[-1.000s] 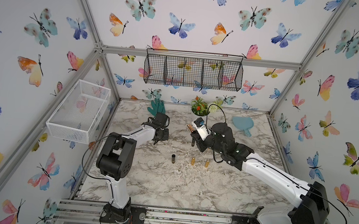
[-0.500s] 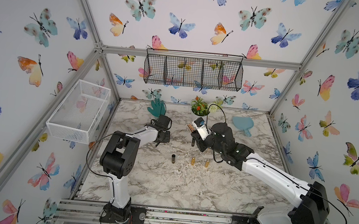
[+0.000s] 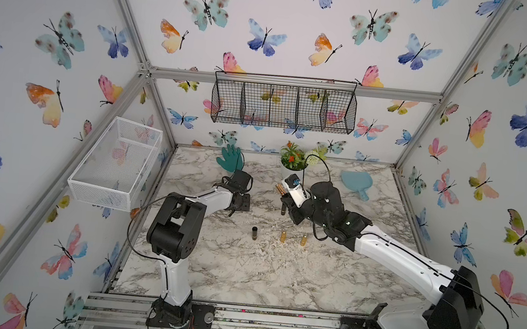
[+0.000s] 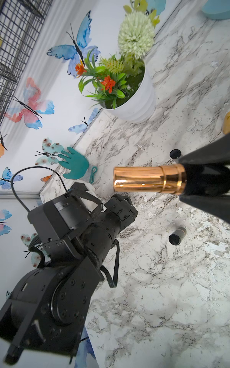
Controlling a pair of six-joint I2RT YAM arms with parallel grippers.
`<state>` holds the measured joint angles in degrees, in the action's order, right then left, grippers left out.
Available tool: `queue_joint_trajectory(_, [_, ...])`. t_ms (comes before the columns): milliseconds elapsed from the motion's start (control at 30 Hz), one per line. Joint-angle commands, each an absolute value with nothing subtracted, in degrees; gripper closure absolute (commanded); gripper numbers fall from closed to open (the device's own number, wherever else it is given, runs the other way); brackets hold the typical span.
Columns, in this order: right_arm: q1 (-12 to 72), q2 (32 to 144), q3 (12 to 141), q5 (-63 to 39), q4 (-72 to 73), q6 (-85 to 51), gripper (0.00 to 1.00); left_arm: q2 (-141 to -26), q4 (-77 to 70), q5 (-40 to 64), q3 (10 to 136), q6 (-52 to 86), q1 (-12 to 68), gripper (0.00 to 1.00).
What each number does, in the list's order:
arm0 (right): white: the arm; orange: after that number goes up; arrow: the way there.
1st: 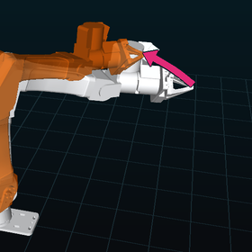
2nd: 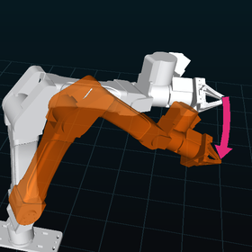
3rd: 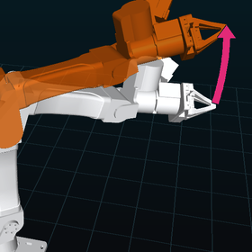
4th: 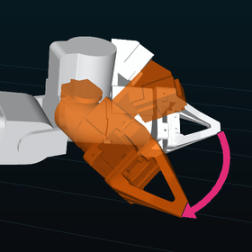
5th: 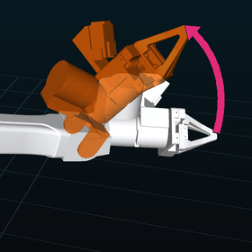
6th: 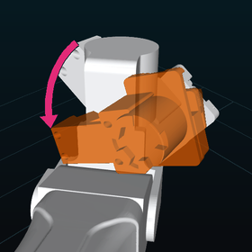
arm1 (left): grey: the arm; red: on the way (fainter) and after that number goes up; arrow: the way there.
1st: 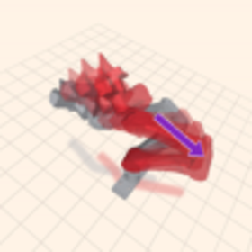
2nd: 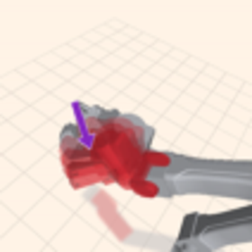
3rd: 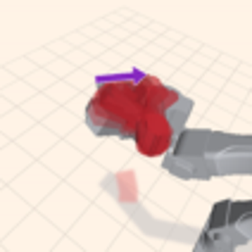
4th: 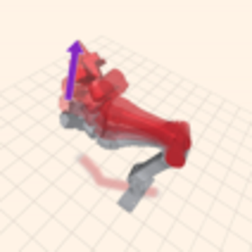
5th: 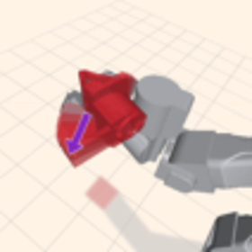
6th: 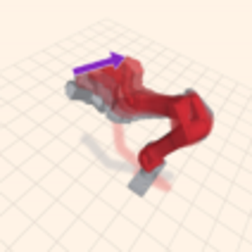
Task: Open the lipstick cap
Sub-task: Place the cover at the center of the board, then place the lipstick at the center of the board.
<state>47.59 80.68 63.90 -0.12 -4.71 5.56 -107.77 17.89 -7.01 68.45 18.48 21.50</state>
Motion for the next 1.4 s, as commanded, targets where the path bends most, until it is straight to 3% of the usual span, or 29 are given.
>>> queue_joint_trajectory(0, [47.64,79.8,63.71,0.62,-4.34,4.66,0.98,-106.83,18.76,-6.98,68.51,18.41,21.77,0.35])
queue_joint_trajectory(467, [47.64,80.16,62.93,0.8,-2.9,4.13,0.98,-100.21,26.74,-4.18,74.69,18.4,21.46,0.25])
queue_joint_trajectory(667, [47.64,81.22,63.18,0.27,-2.16,4.13,0.98,-91.19,29.71,14.97,75.19,19.59,16.07,0.3])
queue_joint_trajectory(933, [47.64,84.66,65.08,-2.36,-1.49,3.96,0.98,-81.1,30.55,38.51,75.08,20.27,12.79,0.29])
queue_joint_trajectory(1033, [47.64,85.55,65.81,-3.39,-1.25,3.74,0.98,-79.49,30.59,43.31,74.56,20.57,12.83,0.29])
queue_joint_trajectory(1367, [48.42,89.04,69.05,-5.49,-1.31,3.78,0.98,-79.53,30.51,45.71,72.66,19.45,13.24,0.28])
